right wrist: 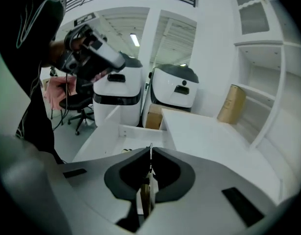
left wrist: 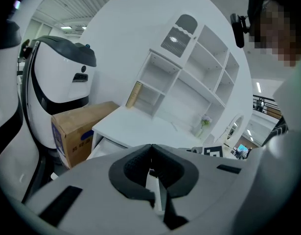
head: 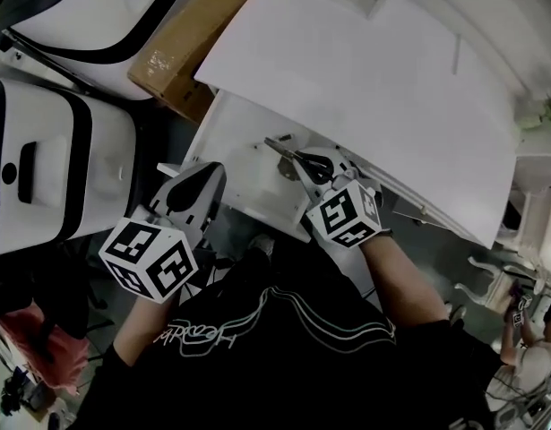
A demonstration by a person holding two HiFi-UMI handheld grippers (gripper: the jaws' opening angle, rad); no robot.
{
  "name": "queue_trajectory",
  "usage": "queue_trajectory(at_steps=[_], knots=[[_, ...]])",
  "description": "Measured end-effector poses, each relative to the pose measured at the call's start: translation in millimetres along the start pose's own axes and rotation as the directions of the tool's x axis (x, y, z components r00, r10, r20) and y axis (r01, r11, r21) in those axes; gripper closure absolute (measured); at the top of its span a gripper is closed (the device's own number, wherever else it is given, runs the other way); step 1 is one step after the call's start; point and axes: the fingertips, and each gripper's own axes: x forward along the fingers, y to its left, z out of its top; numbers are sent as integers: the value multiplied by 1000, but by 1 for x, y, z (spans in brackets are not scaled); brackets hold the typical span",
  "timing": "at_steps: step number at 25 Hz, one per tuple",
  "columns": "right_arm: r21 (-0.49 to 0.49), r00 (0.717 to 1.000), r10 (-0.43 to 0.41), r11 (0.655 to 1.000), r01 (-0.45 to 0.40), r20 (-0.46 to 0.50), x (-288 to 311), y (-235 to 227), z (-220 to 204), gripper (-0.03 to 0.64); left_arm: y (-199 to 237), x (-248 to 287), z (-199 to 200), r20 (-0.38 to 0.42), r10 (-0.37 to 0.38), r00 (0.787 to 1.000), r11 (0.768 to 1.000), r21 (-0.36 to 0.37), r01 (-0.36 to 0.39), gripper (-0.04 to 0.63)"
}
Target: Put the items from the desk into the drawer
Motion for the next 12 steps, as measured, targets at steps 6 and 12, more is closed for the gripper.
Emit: queue_trajectory(at_steps=[6,12], knots=[[-79,991,107,990,-113,-80,74,30,-27,571,30,-5,-10,-6,81,997,996,-42,-82,574],[-151,971,164,970,-191,-172,133,54,-57,571,50,-7,-25,-26,144,989,986,-84,-145,574]])
